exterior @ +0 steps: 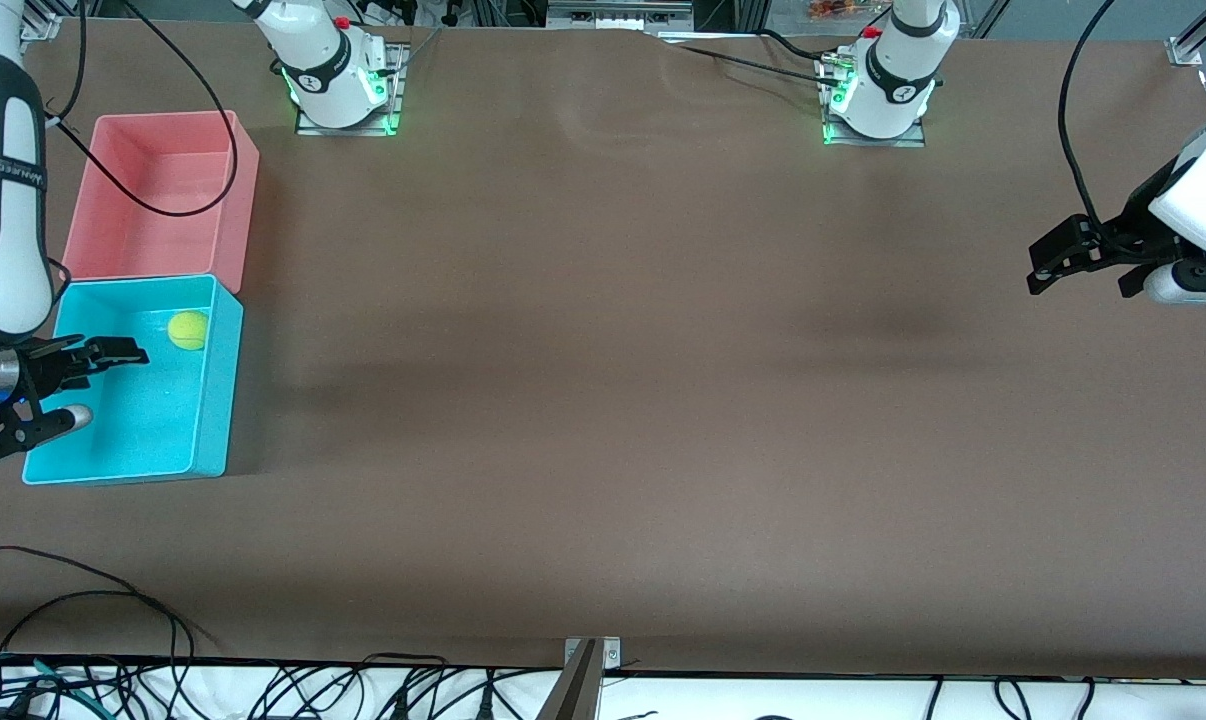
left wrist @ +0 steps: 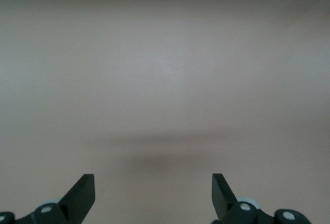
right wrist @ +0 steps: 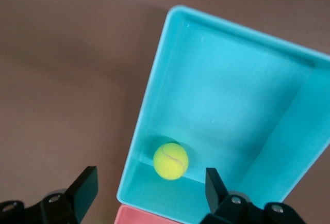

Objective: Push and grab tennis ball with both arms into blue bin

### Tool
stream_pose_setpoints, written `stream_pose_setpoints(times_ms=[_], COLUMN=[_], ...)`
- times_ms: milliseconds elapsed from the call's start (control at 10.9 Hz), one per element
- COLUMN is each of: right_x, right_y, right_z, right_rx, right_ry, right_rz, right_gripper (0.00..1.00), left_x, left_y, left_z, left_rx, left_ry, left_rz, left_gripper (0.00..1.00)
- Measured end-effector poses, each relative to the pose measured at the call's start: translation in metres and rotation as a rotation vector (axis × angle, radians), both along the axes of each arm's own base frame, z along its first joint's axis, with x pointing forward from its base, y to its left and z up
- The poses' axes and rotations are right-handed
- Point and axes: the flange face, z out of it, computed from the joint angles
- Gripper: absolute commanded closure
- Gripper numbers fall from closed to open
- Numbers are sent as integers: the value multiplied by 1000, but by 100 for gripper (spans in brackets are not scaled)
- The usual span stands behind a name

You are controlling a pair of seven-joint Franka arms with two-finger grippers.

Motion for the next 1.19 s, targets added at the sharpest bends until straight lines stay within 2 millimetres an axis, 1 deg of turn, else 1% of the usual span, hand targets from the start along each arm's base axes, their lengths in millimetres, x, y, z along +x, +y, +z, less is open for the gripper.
stream_pose_setpoints(times_ms=[183,275,366,458,549,916,1099,1190], right_x=[5,1,-4,-7,-7,-8,-10,-10], right_y=[36,58,73,79,81,69,52,47], right_z=[36,56,69,75,76,76,77,80], right_rx=[-39,-55,-68,-78,-86,-124,-142,-143], right_ry=[-50,-60,-51,-47,-47,-49,-51,-58], right_rz=[-80,-121,-163,-195,-221,-294,-343,-351], right_gripper=[7,7,7,6,0,0,0,0], left_x=[0,0,0,0,0,0,0,1], left_y=[0,0,1,1,1,1,2,2], left_z=[0,-1,-1,-1,-1,-1,-1,-1], left_rx=[0,0,0,0,0,0,0,0], left_ry=[1,1,1,1,1,2,2,2], left_rz=[0,1,2,2,2,4,4,4], left_gripper=[0,0,0,0,0,0,0,0])
